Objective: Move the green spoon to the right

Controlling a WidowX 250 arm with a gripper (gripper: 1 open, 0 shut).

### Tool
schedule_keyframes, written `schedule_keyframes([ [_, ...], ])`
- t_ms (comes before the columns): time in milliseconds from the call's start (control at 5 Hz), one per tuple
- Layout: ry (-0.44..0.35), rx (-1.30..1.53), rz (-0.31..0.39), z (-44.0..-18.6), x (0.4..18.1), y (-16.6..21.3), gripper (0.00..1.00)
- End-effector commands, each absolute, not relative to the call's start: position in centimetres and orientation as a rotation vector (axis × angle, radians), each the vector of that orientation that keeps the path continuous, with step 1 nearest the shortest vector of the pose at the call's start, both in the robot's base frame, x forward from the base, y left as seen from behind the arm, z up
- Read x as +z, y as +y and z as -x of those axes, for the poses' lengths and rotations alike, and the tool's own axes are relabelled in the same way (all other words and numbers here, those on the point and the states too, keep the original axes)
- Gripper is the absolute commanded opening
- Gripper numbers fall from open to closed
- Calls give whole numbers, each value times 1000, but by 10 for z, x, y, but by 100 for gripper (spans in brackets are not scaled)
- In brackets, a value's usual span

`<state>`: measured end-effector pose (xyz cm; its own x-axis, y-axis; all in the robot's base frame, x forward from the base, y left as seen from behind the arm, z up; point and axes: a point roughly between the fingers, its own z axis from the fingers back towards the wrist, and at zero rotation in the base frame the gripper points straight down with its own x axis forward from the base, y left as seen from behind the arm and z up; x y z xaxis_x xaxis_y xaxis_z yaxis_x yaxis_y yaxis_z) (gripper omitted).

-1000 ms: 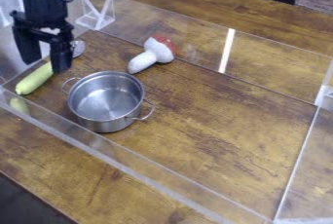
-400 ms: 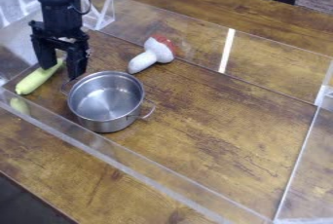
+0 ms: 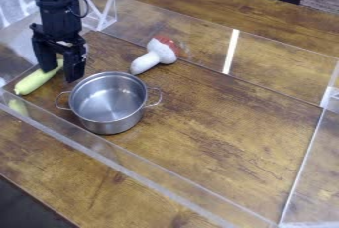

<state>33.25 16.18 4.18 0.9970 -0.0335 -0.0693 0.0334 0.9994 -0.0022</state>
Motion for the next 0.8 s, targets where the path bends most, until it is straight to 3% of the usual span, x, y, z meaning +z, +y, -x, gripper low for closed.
schedule_keyframes([
  [0,9,-10,-29,-344,57,182,100],
  [600,-1,62,-28,-357,61,206,100],
])
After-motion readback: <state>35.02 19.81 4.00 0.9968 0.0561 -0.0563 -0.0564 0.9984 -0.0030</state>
